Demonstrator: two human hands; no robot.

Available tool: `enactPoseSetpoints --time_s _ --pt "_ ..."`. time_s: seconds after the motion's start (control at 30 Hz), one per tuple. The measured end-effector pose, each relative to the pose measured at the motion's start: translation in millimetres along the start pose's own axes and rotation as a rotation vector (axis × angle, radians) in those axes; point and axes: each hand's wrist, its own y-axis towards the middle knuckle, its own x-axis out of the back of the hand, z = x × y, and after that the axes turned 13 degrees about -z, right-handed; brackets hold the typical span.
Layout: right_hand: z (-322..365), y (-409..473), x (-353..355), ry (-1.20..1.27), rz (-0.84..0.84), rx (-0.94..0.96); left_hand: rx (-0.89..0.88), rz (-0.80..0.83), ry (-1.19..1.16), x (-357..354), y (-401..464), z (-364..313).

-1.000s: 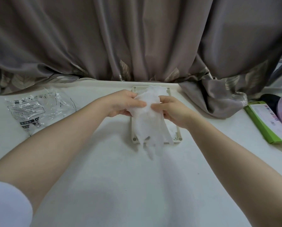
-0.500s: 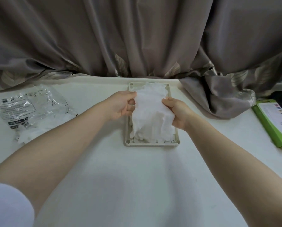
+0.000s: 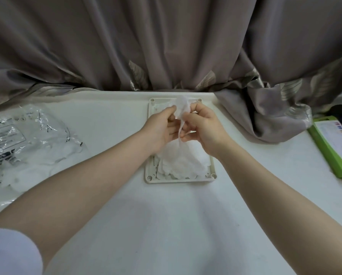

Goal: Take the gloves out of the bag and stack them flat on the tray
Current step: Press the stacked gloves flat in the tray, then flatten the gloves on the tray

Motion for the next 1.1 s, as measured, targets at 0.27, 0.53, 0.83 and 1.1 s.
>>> enactPoseSetpoints --time_s 0.27,0.53,0.83,1.1 --pt "11 -21 4 -0.279 0.246 -0.015 0.024 0.45 0.058 16 -28 -2" --pt "-17 9 22 -0.182 -0.204 -0.118 0.014 0.092 -0.068 20 -1 13" --pt "-38 67 19 -0.114 -0.186 -0.216 -0.275 -0.049 0.392 14 57 4" --pt "-47 117 17 -0.423 -0.34 0.034 -0.511 -0.054 0.912 16 101 -4"
